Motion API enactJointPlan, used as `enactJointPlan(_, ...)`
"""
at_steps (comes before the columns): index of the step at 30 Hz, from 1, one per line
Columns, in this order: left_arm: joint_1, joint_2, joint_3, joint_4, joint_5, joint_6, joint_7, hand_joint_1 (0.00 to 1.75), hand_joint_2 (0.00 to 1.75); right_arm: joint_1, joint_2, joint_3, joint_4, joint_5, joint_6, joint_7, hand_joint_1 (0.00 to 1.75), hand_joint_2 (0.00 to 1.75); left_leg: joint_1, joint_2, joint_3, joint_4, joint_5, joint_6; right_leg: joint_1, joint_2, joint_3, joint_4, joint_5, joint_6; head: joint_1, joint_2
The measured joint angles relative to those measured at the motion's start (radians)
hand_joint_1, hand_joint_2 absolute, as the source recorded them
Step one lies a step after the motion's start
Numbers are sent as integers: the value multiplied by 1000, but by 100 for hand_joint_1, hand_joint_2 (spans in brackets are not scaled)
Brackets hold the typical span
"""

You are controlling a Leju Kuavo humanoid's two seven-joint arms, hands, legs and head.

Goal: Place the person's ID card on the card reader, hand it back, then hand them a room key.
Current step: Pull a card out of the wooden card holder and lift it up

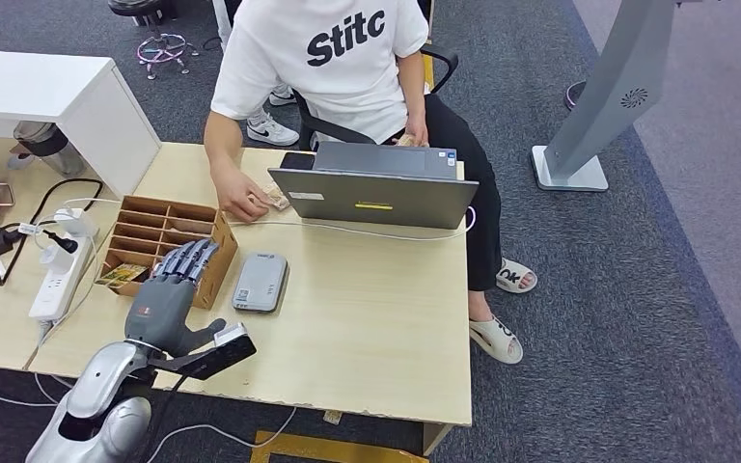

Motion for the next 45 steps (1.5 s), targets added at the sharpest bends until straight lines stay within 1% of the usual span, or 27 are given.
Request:
enactJointPlan(3, 6, 36, 0, 0, -7, -42, 33, 0, 175, 0, 0, -4, 0, 0, 0, 1, 0, 175, 0, 0, 0, 0, 0, 0, 0, 0, 0, 0, 0, 0, 0, 0)
enactJointPlan(6, 8, 59, 0, 0, -9, -50, 41, 0, 175, 0, 0, -6, 0, 0, 0, 2, 0, 175, 0, 0, 0, 0, 0, 0, 0, 0, 0, 0, 0, 0, 0, 0)
enactJointPlan(12, 8, 76, 0, 0, -18, -57, 48, 0, 175, 0, 0, -8, 0, -1, 0, 2, 0, 175, 0, 0, 0, 0, 0, 0, 0, 0, 0, 0, 0, 0, 0, 0)
enactJointPlan(18, 4, 93, 0, 11, -106, -69, 115, 0, 175, 0, 0, -13, 0, -1, 0, 7, 0, 175, 0, 0, 0, 0, 0, 0, 0, 0, 0, 0, 0, 0, 0, 0)
enactJointPlan(31, -58, 97, 15, 113, -126, -71, 149, 0, 175, 0, 0, -14, 0, 11, 0, 12, 0, 175, 0, 0, 0, 0, 0, 0, 0, 0, 0, 0, 0, 0, 0, 0)
enactJointPlan(45, -71, 97, 43, 171, -119, -61, 160, 0, 175, 0, 0, -14, 0, 15, 0, 13, 0, 175, 0, 0, 0, 0, 0, 0, 0, 0, 0, 0, 0, 0, 0, 0)
